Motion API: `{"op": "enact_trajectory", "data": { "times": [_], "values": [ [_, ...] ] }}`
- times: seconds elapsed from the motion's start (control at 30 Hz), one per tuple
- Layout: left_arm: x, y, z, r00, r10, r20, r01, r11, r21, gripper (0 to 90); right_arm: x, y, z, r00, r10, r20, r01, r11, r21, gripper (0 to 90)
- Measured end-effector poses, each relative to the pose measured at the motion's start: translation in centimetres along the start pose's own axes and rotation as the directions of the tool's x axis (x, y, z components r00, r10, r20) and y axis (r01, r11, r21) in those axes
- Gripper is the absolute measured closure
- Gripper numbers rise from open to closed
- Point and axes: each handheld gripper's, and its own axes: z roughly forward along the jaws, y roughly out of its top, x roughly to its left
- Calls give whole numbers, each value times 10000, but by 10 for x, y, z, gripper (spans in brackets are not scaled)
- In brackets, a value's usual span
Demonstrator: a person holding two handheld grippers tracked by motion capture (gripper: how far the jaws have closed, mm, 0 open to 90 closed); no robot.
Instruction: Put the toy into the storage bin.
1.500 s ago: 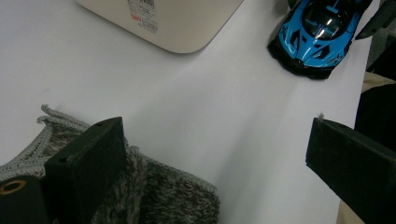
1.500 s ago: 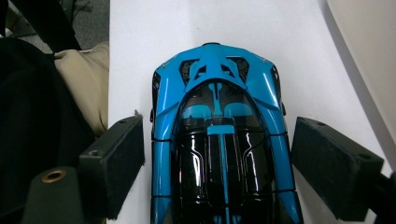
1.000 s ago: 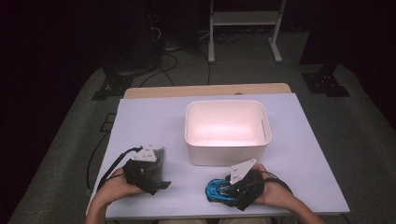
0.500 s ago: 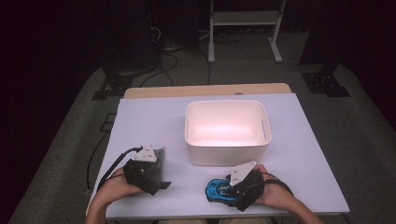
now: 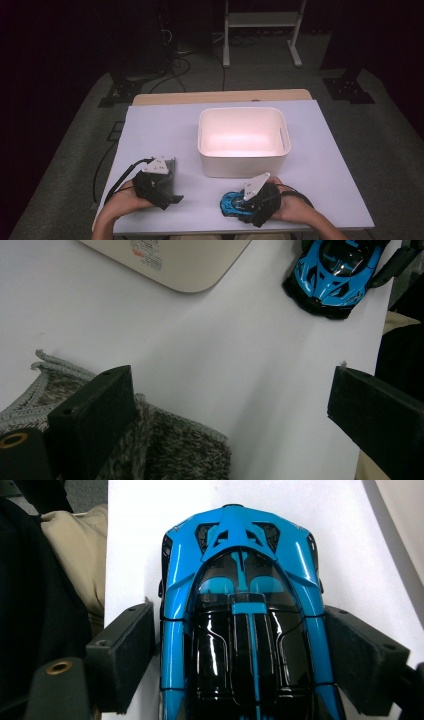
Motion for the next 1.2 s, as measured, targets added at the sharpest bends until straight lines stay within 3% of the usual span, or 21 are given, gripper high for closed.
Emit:
{"op": "enact_trajectory", "data": {
  "times": [0.37, 1.2],
  "values": [
    [0, 0, 0, 10000, -12, 8, 12, 10000, 13, 45, 1, 5, 1, 10000, 4, 76, -6, 9994, 351, 167],
    [1, -1, -1, 10000, -2, 20, 1, 10000, 54, 45, 0, 2, -2, 9999, 29, 123, -31, 9999, 115, 246]
  ]
}}
